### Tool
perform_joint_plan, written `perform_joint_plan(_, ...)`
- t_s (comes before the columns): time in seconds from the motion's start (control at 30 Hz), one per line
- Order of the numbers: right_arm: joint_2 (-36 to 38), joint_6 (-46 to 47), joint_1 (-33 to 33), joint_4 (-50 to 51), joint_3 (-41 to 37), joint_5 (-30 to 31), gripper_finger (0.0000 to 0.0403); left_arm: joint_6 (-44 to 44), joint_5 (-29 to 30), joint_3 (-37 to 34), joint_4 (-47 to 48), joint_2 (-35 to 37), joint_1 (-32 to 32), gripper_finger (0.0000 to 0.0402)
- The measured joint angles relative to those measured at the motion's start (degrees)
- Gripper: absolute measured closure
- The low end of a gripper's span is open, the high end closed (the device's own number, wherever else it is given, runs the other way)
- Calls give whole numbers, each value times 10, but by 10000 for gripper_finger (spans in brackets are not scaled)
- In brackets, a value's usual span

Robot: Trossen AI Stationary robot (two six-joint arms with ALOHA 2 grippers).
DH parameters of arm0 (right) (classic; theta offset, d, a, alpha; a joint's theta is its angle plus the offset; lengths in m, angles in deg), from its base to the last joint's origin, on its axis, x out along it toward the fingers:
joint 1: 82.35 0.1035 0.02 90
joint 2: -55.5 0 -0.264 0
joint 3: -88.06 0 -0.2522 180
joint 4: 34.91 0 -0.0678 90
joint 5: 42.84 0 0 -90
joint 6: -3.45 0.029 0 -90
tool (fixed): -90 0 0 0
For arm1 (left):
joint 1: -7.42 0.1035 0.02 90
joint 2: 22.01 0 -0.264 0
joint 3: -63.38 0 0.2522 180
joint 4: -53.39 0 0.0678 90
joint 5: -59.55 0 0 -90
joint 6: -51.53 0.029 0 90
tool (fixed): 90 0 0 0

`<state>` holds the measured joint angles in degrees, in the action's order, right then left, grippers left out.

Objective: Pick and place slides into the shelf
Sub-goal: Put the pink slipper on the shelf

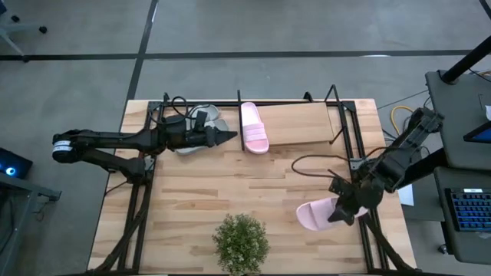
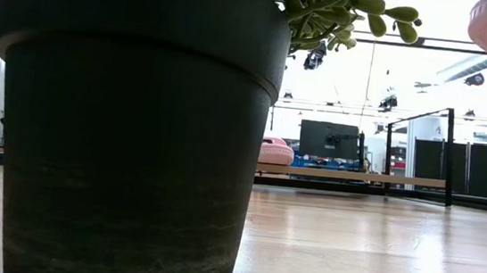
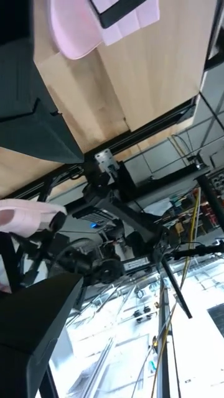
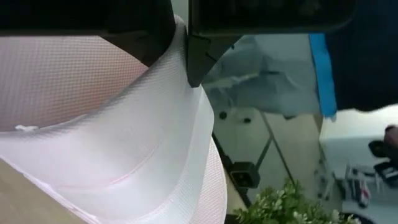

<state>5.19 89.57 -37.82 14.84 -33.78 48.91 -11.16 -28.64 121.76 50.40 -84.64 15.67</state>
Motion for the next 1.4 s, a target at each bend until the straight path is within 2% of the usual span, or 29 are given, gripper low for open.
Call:
perform_joint_plan(0.3,-18,-142,-93,66,63,-105,394,-46,-65,0,-3,-56,-1,114)
perform_joint_plan(0.43,-46,-207,-119,142,133,-112,394,-64,-88,0,-33,-101,-4,114)
perform_joint_plan(0.67,-108,-310,-149,259,273,-112,394,-102,-105,16,-160,-181,-4,114)
perform_joint_plan(0.77,-139,-354,-157,284,327,-120,394,-105,-121,38,-176,-211,-4,114)
perform_joint_plan(1.0,-211,-439,-178,315,413,-189,394,-104,-174,102,-173,-272,-4,114)
perform_joint_plan(1.4,-269,-535,-184,353,469,-263,394,-107,-258,224,-172,-326,-5,114)
